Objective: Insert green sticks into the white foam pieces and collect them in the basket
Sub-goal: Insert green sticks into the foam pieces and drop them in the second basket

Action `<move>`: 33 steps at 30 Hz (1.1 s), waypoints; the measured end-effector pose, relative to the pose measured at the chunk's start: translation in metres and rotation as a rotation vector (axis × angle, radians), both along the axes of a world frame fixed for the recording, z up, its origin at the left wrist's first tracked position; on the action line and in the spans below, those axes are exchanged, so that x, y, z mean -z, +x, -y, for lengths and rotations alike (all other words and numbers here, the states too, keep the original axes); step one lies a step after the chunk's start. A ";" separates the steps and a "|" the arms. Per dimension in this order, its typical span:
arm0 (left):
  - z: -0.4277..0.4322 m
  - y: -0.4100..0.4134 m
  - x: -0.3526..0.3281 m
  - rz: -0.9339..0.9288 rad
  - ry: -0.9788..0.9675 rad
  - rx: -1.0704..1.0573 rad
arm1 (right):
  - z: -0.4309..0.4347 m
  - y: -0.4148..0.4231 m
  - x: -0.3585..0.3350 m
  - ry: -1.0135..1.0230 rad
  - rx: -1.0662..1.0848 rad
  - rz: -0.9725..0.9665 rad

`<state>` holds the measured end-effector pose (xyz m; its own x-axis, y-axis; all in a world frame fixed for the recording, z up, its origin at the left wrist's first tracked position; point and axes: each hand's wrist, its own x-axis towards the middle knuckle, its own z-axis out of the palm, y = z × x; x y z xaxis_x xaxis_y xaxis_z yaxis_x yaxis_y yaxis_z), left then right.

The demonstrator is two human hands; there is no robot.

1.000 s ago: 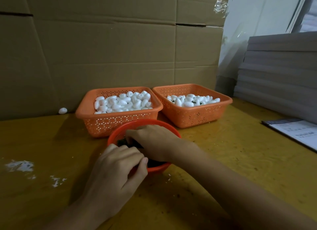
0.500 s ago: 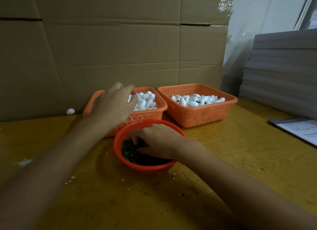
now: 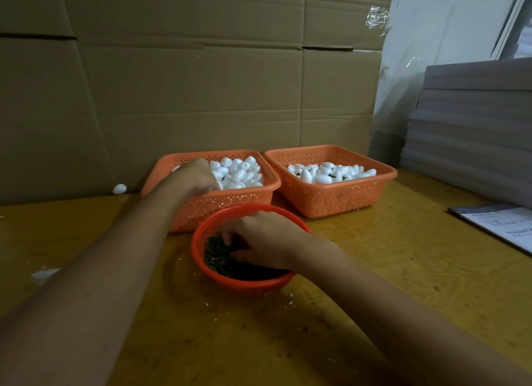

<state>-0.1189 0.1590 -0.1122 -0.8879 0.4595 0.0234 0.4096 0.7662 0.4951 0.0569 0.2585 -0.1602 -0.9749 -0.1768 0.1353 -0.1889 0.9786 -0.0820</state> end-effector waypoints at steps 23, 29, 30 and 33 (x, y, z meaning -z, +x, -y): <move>0.037 0.112 0.034 0.128 0.928 0.154 | -0.020 0.018 -0.006 -0.367 0.153 -0.209; 0.055 0.127 0.067 -0.156 0.854 0.157 | -0.029 0.026 0.007 -0.429 0.186 -0.263; 0.058 0.128 0.072 -0.189 0.836 0.160 | -0.028 0.025 0.008 -0.430 0.178 -0.272; 0.061 0.129 0.085 -0.190 0.886 0.157 | -0.025 0.023 0.010 -0.400 0.138 -0.322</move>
